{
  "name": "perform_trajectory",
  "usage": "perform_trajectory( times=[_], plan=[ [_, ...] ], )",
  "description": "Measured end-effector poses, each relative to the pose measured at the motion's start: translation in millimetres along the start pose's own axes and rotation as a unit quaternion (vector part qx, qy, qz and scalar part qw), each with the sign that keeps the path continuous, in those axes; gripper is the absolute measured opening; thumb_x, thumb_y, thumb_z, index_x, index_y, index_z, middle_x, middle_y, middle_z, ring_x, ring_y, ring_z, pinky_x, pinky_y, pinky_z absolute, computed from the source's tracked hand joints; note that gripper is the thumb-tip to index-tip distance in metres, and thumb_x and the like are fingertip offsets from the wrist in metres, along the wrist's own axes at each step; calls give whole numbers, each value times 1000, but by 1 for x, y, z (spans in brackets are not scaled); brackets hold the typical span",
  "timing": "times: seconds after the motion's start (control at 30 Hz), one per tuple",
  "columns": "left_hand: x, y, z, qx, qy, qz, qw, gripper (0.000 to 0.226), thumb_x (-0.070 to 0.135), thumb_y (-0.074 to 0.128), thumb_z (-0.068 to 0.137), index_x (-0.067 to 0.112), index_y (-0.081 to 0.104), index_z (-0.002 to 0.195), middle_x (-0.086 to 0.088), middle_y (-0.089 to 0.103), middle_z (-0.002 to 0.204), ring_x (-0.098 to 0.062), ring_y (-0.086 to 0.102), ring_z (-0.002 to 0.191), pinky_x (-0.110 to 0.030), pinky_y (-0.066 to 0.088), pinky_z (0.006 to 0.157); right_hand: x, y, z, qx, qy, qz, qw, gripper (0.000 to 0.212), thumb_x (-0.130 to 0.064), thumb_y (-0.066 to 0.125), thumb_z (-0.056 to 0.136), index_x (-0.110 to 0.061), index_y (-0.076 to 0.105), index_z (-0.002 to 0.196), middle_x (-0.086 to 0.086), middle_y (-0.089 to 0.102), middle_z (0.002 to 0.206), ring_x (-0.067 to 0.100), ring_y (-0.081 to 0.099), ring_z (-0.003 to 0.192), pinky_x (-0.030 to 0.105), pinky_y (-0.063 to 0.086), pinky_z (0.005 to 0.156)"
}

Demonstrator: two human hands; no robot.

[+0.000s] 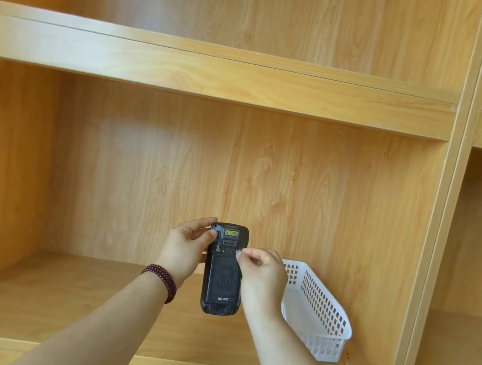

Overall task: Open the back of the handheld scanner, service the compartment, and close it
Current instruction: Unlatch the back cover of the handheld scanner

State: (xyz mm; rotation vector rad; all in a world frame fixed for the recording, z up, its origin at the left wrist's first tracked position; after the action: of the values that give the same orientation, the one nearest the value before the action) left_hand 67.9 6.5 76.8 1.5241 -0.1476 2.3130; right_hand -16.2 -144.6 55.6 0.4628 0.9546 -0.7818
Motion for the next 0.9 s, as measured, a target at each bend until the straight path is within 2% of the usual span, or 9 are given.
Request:
perform_trajectory(
  times=[0.2, 0.4, 0.53, 0.67, 0.77, 0.9],
  plan=[
    [-1, 1, 0, -9, 1, 8, 1000, 28, 10, 60, 94, 17, 62, 122, -4, 74, 105, -17, 72, 93, -27, 60, 69, 7, 5, 3, -5, 61, 14, 998, 2, -15, 73, 83, -16, 72, 81, -7, 67, 94, 11, 66, 86, 22, 52, 75],
    [-3, 0, 1, 0, 9, 14, 1000, 27, 10, 60, 94, 19, 64, 119, -3, 74, 104, -14, 71, 94, -24, 60, 67, 12, 7, 1, -10, 112, 55, 992, 17, -15, 73, 83, -25, 67, 70, -2, 73, 89, 15, 69, 83, 25, 52, 69],
    [-3, 1, 2, 4, 16, 15, 1000, 27, 10, 60, 94, 20, 63, 119, -3, 73, 105, -13, 70, 94, -24, 60, 68, 11, 8, 3, -4, 112, 47, 993, 17, -16, 72, 84, -25, 66, 71, 0, 73, 87, 17, 70, 81, 29, 56, 69],
    [0, 0, 4, 0, 19, 14, 1000, 27, 9, 59, 95, 18, 63, 120, -3, 73, 105, -14, 70, 94, -24, 60, 67, 5, 12, 6, -10, 82, 26, 996, 7, -13, 69, 85, -14, 71, 78, -3, 67, 95, 16, 67, 84, 31, 57, 74],
    [1, -2, 5, 1, 19, 16, 1000, 26, 9, 59, 95, 18, 63, 119, -1, 73, 102, -13, 70, 92, -24, 59, 67, 0, 14, 7, -29, 56, 6, 998, 7, -9, 69, 85, -11, 72, 79, -6, 62, 95, 12, 63, 86, 24, 52, 76],
    [1, -5, 7, 1, 17, 22, 1000, 26, 9, 58, 95, 18, 63, 119, -3, 73, 104, -12, 70, 92, -23, 59, 65, -9, 13, 8, -53, 1, -16, 998, 15, -7, 69, 85, -16, 69, 74, -7, 60, 92, 5, 59, 83, 10, 43, 70]
  ],
)
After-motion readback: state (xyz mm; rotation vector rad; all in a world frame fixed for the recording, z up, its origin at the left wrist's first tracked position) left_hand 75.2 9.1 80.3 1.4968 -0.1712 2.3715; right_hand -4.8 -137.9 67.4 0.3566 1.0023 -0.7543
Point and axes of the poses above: each hand's wrist, its own z-axis towards the middle knuckle, its own y-axis out of the palm, x = y × z, the point moved 7 cm from there along z, towards the middle knuckle
